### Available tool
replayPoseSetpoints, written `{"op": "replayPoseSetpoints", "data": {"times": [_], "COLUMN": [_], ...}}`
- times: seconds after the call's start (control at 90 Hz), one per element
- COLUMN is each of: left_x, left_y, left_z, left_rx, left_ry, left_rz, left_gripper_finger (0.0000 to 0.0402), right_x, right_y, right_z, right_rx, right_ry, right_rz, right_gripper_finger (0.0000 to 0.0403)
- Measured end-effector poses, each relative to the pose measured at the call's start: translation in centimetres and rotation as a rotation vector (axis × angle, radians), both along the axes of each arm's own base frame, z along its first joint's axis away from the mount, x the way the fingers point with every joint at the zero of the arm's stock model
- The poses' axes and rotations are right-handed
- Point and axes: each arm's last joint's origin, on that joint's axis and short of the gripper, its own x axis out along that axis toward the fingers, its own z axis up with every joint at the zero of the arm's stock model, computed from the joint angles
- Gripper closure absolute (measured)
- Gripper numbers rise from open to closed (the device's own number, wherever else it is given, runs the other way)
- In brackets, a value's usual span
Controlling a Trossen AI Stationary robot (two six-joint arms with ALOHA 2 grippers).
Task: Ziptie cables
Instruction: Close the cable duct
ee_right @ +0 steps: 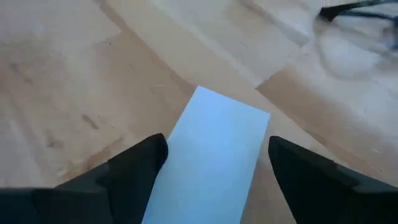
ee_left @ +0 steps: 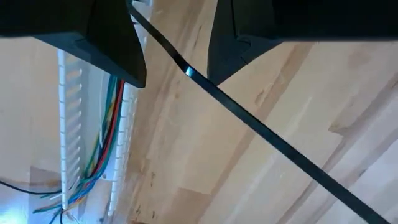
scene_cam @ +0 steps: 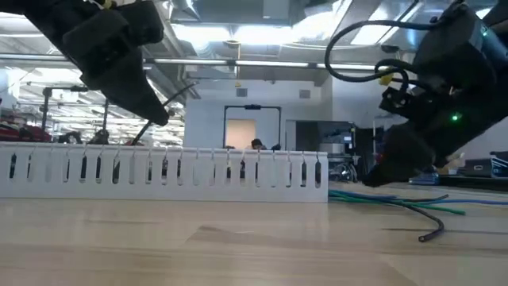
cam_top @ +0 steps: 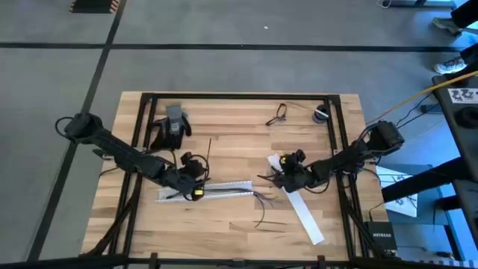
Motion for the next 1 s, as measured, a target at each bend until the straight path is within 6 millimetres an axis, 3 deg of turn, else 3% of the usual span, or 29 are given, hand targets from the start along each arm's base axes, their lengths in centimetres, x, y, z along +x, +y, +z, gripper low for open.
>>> {"op": "replayPoseSetpoints", "data": {"times": [0.367, 0.633, 1.0], "left_x": [-0.1, -0.2, -0.3], "left_y": [-0.3, -0.4, -0.3], "left_z": [0.0, 0.0, -0.3], "left_rx": [-0.013, -0.019, -0.013], "left_ry": [-0.005, -0.009, 0.001], "left_rz": [0.000, 0.003, 0.002], "left_gripper_finger": [0.0247, 0.0247, 0.0247], "right_x": [0.4, 1.5, 0.8], "right_y": [0.0, 0.7, 0.4], "right_z": [0.6, 1.9, -0.5], "right_rx": [-0.085, 0.035, 0.008], "right_ry": [0.019, 0.011, 0.078], "right_rz": [0.030, 0.056, 0.000], "right_gripper_finger": [0.0114, 0.0114, 0.0115]}}
